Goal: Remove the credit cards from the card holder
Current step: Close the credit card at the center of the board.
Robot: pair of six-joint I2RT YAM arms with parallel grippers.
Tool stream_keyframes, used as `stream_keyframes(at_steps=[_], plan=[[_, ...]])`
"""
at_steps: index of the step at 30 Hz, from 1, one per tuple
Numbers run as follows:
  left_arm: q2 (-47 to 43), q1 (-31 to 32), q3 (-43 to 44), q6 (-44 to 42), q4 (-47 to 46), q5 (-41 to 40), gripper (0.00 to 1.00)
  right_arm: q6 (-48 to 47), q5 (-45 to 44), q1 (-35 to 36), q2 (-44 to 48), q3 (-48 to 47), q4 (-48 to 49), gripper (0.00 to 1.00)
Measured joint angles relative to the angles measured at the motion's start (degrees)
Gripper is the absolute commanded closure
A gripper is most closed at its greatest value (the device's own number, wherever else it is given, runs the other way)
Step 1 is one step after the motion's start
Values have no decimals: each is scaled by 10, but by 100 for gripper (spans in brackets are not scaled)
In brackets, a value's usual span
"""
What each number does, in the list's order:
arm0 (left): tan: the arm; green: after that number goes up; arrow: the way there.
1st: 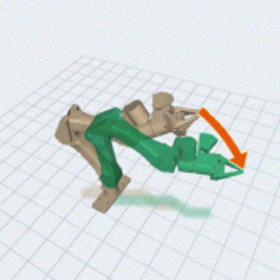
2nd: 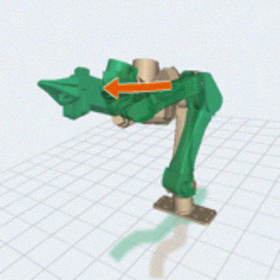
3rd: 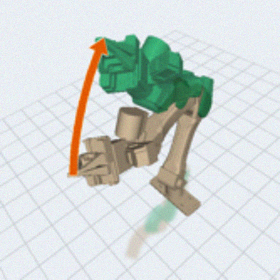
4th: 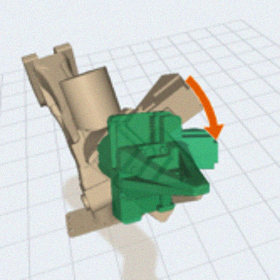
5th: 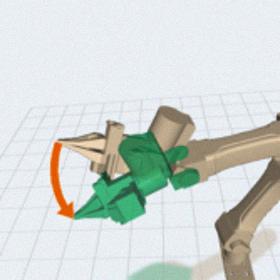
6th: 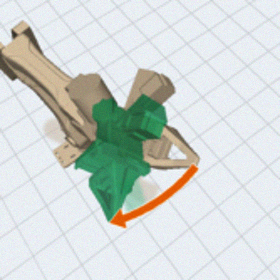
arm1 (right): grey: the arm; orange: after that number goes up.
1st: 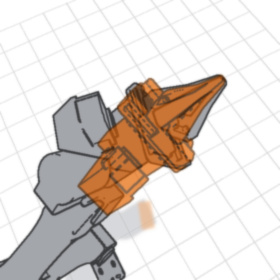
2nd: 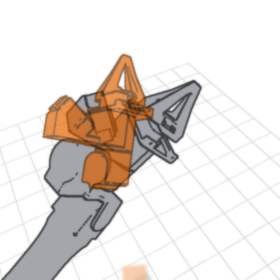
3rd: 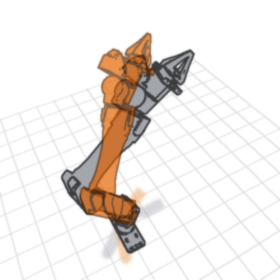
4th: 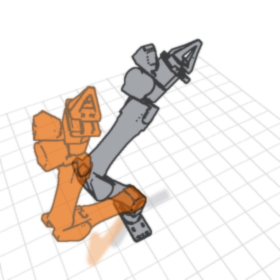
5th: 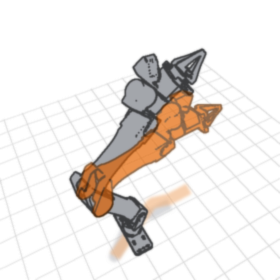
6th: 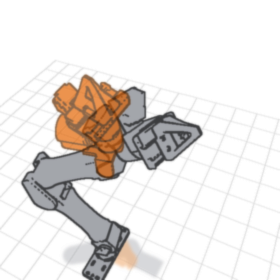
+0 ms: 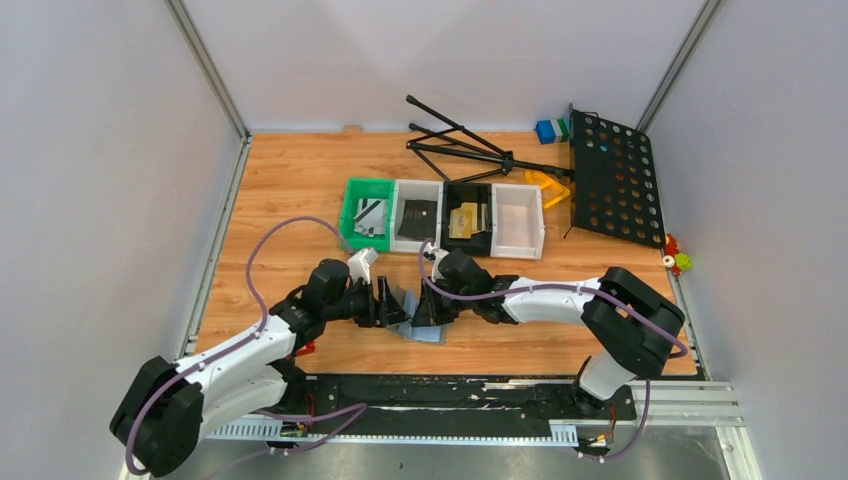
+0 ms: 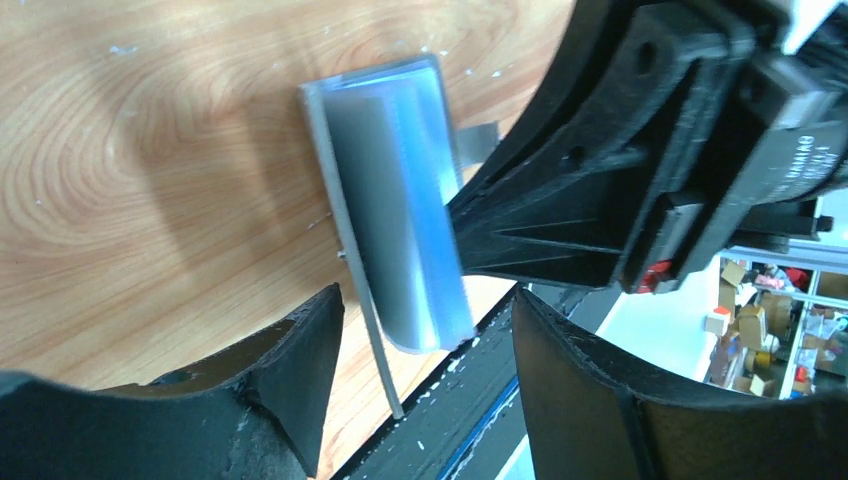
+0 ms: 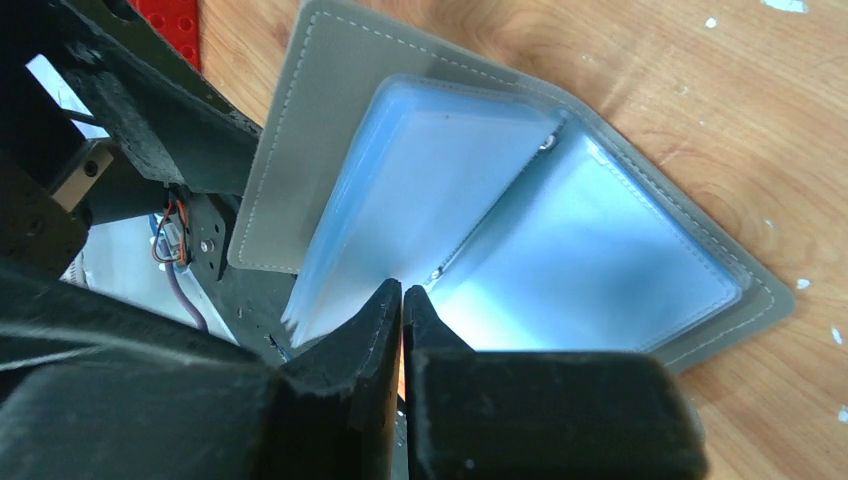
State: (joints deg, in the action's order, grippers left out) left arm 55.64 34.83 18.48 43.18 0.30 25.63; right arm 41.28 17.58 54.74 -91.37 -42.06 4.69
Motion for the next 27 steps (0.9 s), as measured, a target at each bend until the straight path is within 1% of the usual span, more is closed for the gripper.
stream_keyframes(at_steps=[4,9,15,19,25,27], plan=[[-35,0,0,2,-3,0,29,0,7,1,0,0,8,93],[-39,0,0,2,-8,5,31,0,5,3,8,0,6,91],[-14,0,0,3,-25,19,33,-5,-19,3,62,8,-6,90],[3,0,0,9,-40,31,33,-9,-38,-2,96,29,-25,89],[5,0,0,14,-62,40,34,-13,-66,-21,145,71,-74,87],[10,0,0,17,-70,43,34,-15,-73,-31,162,81,-92,85]])
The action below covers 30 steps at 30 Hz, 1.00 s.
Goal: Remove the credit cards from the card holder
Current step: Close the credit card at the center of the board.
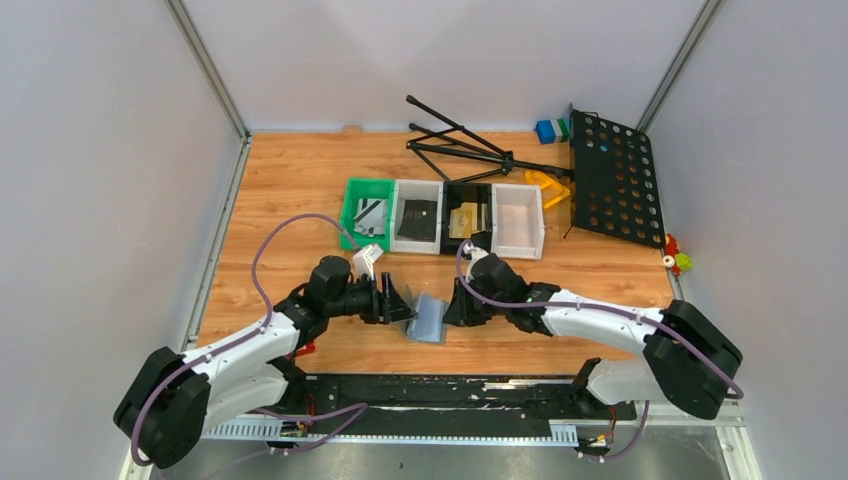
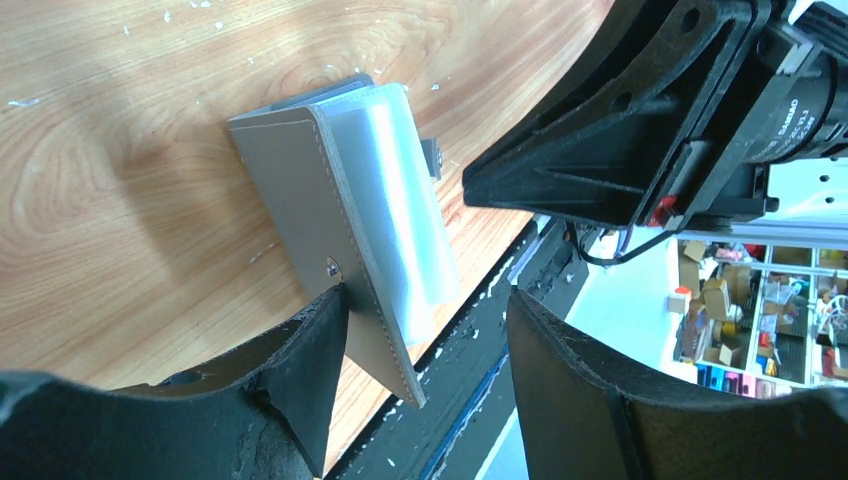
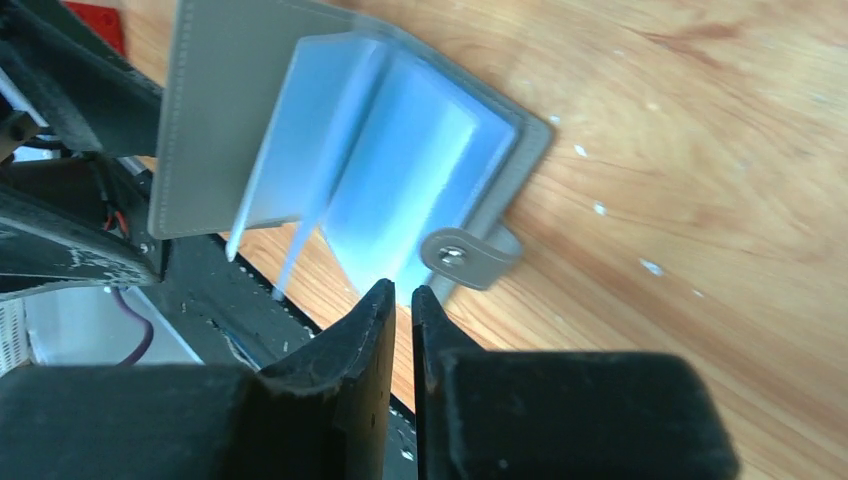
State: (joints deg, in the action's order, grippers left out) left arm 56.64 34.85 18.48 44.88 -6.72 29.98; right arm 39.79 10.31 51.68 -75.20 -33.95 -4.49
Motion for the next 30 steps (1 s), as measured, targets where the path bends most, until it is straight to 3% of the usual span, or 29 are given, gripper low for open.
stream_keyframes(at_steps=[6,10,15,25,30], plan=[[24,18,0,9,-25,2,34,-9,-11,-38,58,28,-37,56],[47,32,4,12,-38,2,35,-12,-13,-56,84,47,-49,48],[84,44,11,15,-61,2,47,-11,-9,-60,79,56,-50,50],[111,72,47,17,-84,13,45,-3,-9,-71,66,61,-42,62],[131,75,52,15,-104,28,52,-1,-12,-77,67,64,-42,66]])
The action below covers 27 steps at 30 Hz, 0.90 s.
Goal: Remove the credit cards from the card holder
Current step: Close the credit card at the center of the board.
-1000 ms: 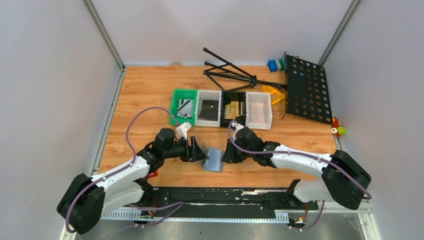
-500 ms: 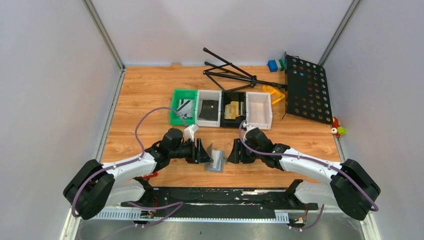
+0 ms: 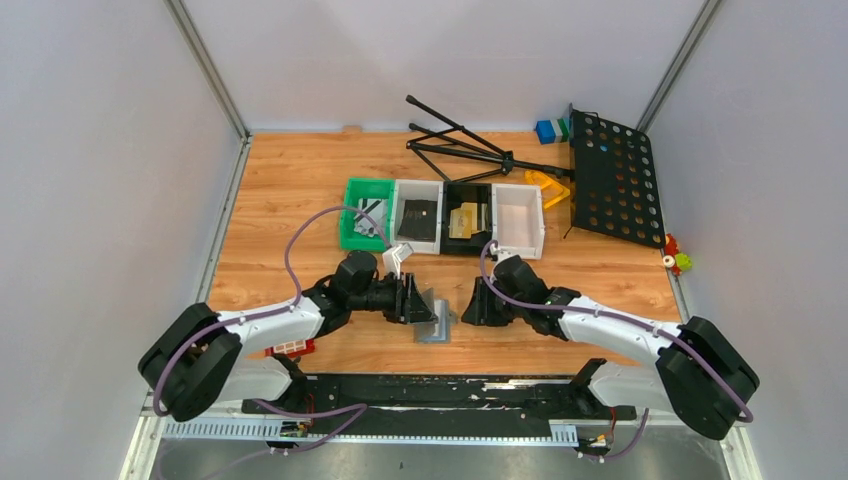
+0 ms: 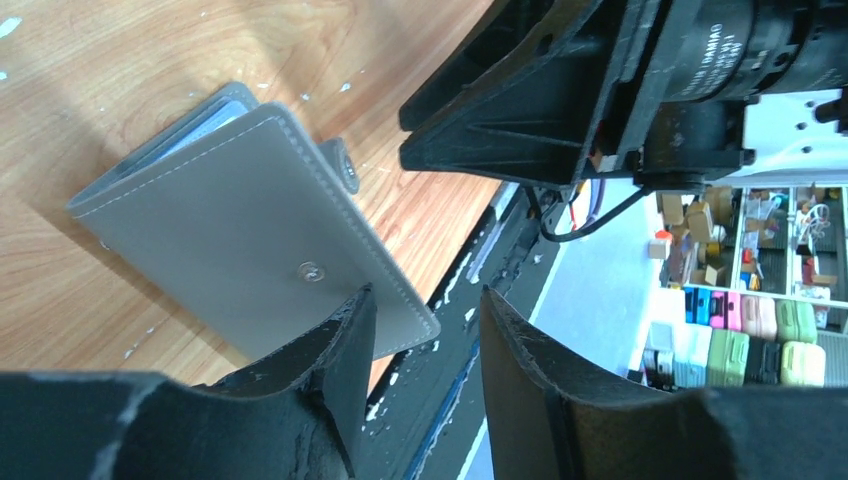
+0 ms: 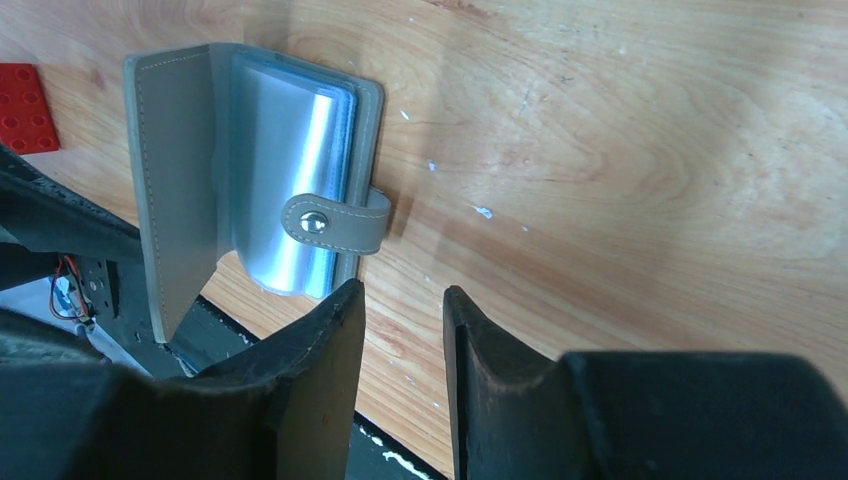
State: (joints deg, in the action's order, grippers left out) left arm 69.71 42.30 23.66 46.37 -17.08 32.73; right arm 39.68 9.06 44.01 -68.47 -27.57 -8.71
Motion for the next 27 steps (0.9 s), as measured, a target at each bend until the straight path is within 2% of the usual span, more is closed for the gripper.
stream_keyframes(at_steps=[9,15,21,27], plan=[[114,0,2,-5,-51,8,54,5,-3,-6,19,9,-1,68],[172,0,5,-5,-77,14,55,6,-2,-6,24,14,-2,64],[149,1,16,-17,-26,-1,51,7,7,-6,26,16,6,43],[37,1,18,-40,88,-45,45,5,33,-6,26,17,23,42]])
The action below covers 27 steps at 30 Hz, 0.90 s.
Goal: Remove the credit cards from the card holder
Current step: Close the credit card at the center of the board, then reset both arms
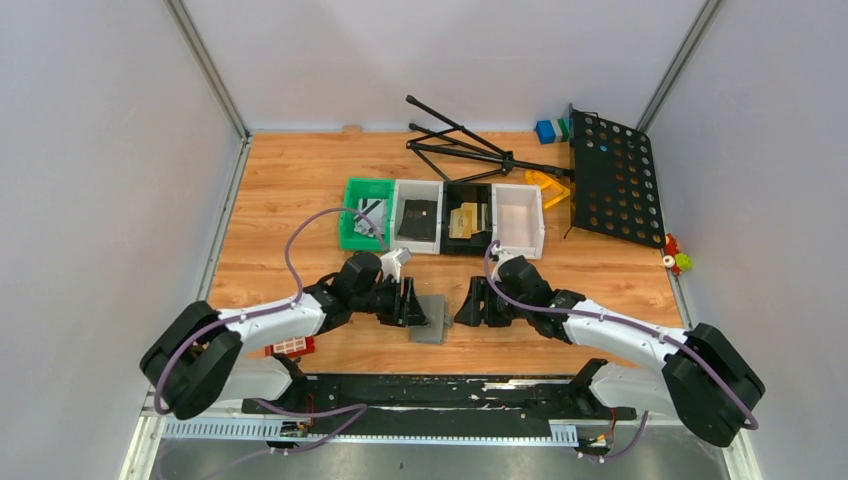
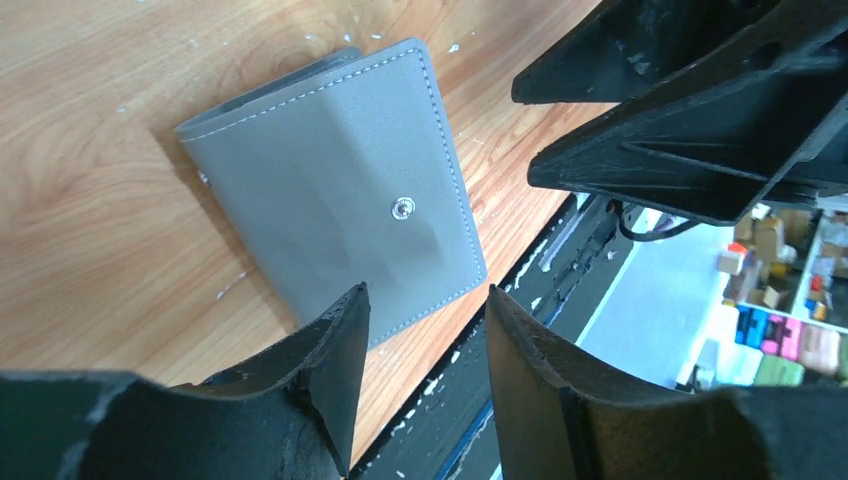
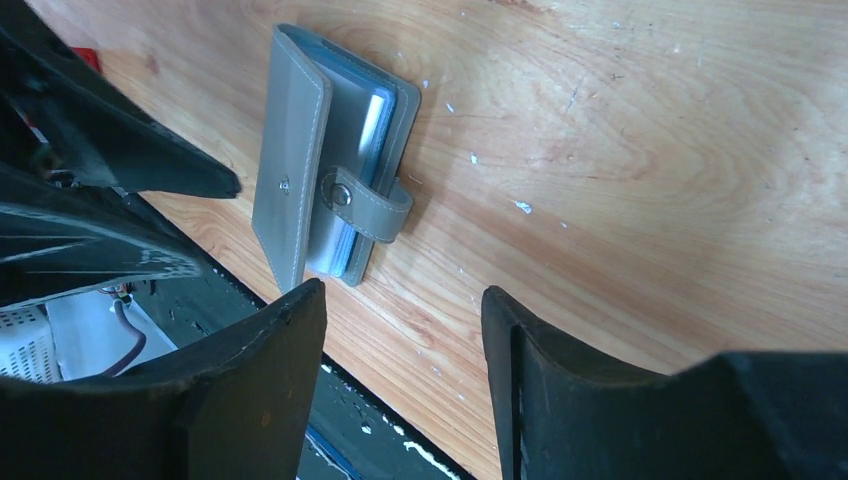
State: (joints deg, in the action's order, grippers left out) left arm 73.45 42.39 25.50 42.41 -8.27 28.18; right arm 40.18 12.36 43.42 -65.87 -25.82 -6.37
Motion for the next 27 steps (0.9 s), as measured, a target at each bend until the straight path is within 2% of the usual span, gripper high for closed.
stream_keyframes(at_steps=[2,4,6,7,9,10,12,17,21,23,25,27], plan=[[-26,0,7,-9,34,-16,38,0,2,0,0,0,-1,43],[-57,0,19,-24,80,-46,27,-4,0,0,2,0,-3,44],[-92,0,24,-38,121,-89,4,-15,-15,0,14,0,-16,44],[-110,0,24,-43,139,-111,1,-23,-25,0,26,-2,-27,42],[-162,0,24,-55,185,-164,0,-44,-59,-2,61,-6,-51,39],[-191,0,24,-60,204,-190,0,-56,-78,-2,83,-9,-59,32],[-241,0,25,-71,228,-236,0,-85,-115,-3,125,-13,-62,2],[-328,0,28,-119,251,-329,0,-154,-239,-4,214,-13,-61,1],[-370,0,11,-167,219,-379,0,-221,-348,-5,274,-7,-51,2],[-381,0,2,-190,200,-408,0,-271,-394,-11,312,16,-9,2],[-384,0,-7,-217,176,-454,0,-308,-423,-28,339,42,25,1],[-384,0,-16,-240,149,-504,0,-320,-431,-78,343,60,45,2]])
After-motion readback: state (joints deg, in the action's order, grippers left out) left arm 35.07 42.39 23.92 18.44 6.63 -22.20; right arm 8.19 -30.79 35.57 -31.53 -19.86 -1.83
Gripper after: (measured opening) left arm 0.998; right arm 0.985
